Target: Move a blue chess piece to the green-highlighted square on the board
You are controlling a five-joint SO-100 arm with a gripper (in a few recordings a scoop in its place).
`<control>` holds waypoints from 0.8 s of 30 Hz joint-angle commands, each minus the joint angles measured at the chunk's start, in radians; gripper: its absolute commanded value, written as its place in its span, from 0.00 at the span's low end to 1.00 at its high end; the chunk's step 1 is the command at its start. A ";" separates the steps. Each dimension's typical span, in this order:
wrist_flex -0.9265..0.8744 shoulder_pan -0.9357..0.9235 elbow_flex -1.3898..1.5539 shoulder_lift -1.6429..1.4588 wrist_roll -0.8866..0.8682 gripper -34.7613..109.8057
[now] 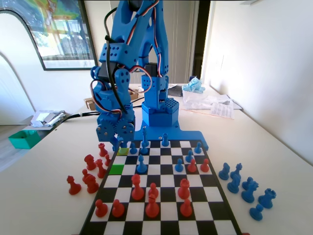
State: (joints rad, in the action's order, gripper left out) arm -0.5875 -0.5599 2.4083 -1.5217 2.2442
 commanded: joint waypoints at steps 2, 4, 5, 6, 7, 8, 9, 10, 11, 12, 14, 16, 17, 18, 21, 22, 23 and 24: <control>0.008 -0.006 0.009 -0.023 0.026 0.29; 0.009 -0.006 0.014 -0.023 0.029 0.29; 0.011 -0.006 0.015 -0.023 0.031 0.29; 0.014 -0.006 0.017 -0.023 0.032 0.29; 0.017 -0.006 0.018 -0.023 0.032 0.29; 0.020 -0.006 0.021 -0.023 0.032 0.29; 0.021 -0.006 0.023 -0.023 0.034 0.28; 0.021 -0.005 0.023 -0.023 0.035 0.28; 0.023 -0.005 0.025 -0.023 0.038 0.28; 0.023 -0.005 0.026 -0.023 0.043 0.27; 0.028 -0.005 0.029 -0.023 0.051 0.26; 0.028 -0.005 0.031 -0.023 0.055 0.25; 0.028 -0.005 0.031 -0.023 0.058 0.25; 0.028 -0.005 0.031 -0.023 0.058 0.25; 0.026 -0.003 0.029 -0.023 0.057 0.25; 0.021 -0.003 0.028 -0.023 0.055 0.25; 0.008 -0.003 0.018 -0.023 0.055 0.25; -0.015 -0.003 0.005 -0.023 0.054 0.25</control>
State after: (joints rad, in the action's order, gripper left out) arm -0.5676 -0.5599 2.4283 -1.5217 2.2872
